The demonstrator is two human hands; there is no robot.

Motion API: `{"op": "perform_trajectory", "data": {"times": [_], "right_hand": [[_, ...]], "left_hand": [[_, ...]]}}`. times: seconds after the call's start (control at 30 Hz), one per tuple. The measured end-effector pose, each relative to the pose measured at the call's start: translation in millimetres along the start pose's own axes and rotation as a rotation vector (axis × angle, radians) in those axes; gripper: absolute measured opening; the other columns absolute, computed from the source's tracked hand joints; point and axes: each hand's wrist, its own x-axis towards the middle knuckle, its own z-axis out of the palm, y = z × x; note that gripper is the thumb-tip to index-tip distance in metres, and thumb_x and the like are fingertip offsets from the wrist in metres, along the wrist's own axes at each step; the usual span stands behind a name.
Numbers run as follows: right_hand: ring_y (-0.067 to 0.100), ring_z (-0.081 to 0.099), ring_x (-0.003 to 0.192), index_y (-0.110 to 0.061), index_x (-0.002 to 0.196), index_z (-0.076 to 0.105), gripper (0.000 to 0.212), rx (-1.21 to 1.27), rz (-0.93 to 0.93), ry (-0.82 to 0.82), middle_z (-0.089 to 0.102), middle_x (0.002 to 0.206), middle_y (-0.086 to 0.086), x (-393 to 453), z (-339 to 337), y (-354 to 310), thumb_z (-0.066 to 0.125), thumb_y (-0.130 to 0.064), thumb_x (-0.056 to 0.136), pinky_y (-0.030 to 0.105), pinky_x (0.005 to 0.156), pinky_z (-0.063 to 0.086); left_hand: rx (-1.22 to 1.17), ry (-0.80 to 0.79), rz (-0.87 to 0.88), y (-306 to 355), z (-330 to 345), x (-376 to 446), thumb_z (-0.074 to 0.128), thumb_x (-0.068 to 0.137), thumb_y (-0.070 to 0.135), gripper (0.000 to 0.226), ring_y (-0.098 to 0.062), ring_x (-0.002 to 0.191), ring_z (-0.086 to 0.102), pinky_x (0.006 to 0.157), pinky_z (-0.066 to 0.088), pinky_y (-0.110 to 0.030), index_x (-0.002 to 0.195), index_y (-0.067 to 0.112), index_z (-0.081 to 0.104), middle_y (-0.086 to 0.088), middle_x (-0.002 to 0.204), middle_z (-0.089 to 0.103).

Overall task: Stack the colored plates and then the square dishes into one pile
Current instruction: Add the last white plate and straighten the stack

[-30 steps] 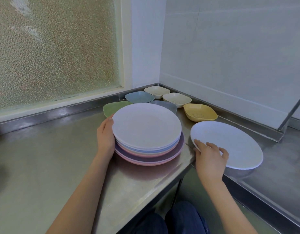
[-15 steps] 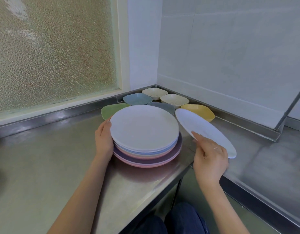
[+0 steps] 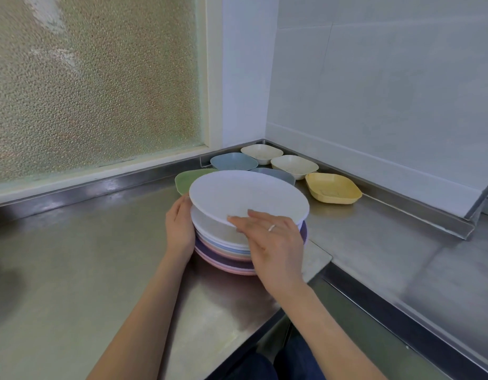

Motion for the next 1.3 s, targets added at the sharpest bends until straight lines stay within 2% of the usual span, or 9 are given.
{"op": "perform_trajectory", "data": {"times": [0.2,0.37,0.53,0.67,0.73,0.87,1.03,1.2,1.3], "right_hand": [[0.013,0.066,0.097,-0.024,0.104,0.074,0.034,0.048,0.013,-0.084,0.075,0.097,-0.005,-6.4,6.0,0.7,0.045,-0.016,0.087,0.022,0.087,0.036],[0.006,0.054,0.103,-0.028,0.111,0.07,0.039,0.122,0.093,-0.21,0.072,0.105,-0.01,-8.3,0.5,3.6,0.037,-0.024,0.091,0.016,0.092,0.026],[0.004,0.056,0.105,-0.032,0.114,0.067,0.035,0.158,0.123,-0.293,0.071,0.108,-0.014,-9.4,-1.8,4.9,0.039,-0.029,0.093,0.019,0.092,0.029],[0.0,0.053,0.104,-0.032,0.111,0.069,0.032,0.202,0.141,-0.294,0.071,0.107,-0.016,-12.8,-1.5,3.5,0.042,-0.032,0.093,0.017,0.091,0.031],[0.0,0.055,0.103,-0.032,0.11,0.069,0.03,0.203,0.149,-0.293,0.071,0.106,-0.017,-12.3,-1.5,4.1,0.044,-0.033,0.093,0.019,0.091,0.032],[-0.001,0.056,0.102,-0.033,0.109,0.07,0.031,0.208,0.158,-0.307,0.071,0.106,-0.017,-10.2,-2.7,3.8,0.044,-0.036,0.093,0.016,0.091,0.031],[-0.001,0.057,0.101,-0.032,0.108,0.07,0.033,0.22,0.169,-0.305,0.071,0.105,-0.017,-10.1,-3.4,5.5,0.044,-0.041,0.092,0.015,0.091,0.03],[-0.004,0.054,0.102,-0.035,0.105,0.071,0.033,0.267,0.222,-0.284,0.071,0.103,-0.017,-9.6,-1.8,8.2,0.046,-0.047,0.088,0.028,0.096,0.038],[-0.005,0.053,0.109,-0.039,0.113,0.065,0.032,0.338,0.381,-0.169,0.065,0.116,-0.02,3.2,-9.6,24.7,0.045,-0.049,0.09,0.032,0.099,0.04]], "left_hand": [[0.004,0.022,-0.013,-1.6,0.5,2.5,0.039,0.095,0.004,0.026,-0.015,0.082,0.056,0.061,0.046,-0.011,0.099,0.005,0.065,0.002,0.086,0.065],[0.02,0.014,-0.007,-2.5,-0.3,2.3,0.04,0.096,0.006,0.026,-0.011,0.079,0.057,0.061,0.046,-0.01,0.099,0.007,0.065,0.004,0.086,0.066],[0.017,0.013,-0.017,-1.2,0.8,1.7,0.04,0.095,0.006,0.026,-0.007,0.077,0.058,0.063,0.047,-0.01,0.101,0.008,0.066,0.006,0.087,0.066],[0.0,0.039,-0.149,-7.9,-2.0,7.6,0.043,0.091,0.033,0.028,-0.018,0.078,0.052,0.072,0.044,-0.031,0.081,0.017,0.063,-0.003,0.086,0.066],[-0.003,0.025,-0.159,-8.7,-3.1,7.3,0.044,0.086,0.042,0.033,-0.017,0.079,0.052,0.072,0.044,-0.03,0.085,0.016,0.064,-0.004,0.09,0.066],[0.044,-0.018,-0.023,-5.0,-2.1,2.7,0.041,0.098,0.017,0.024,-0.011,0.079,0.051,0.063,0.044,-0.014,0.091,0.008,0.063,-0.003,0.09,0.063],[0.005,-0.017,-0.051,-5.7,-2.3,4.6,0.04,0.097,0.012,0.025,-0.013,0.082,0.055,0.074,0.044,-0.027,0.089,0.014,0.064,0.001,0.089,0.065],[0.022,-0.02,-0.007,-4.6,-1.0,2.4,0.04,0.097,0.011,0.029,-0.006,0.082,0.058,0.067,0.047,-0.009,0.108,0.006,0.067,0.007,0.094,0.067],[0.019,-0.044,-0.063,-6.2,-3.4,6.1,0.043,0.093,0.018,0.035,-0.01,0.1,0.061,0.085,0.049,-0.018,0.119,0.012,0.065,0.005,0.11,0.069]]}}
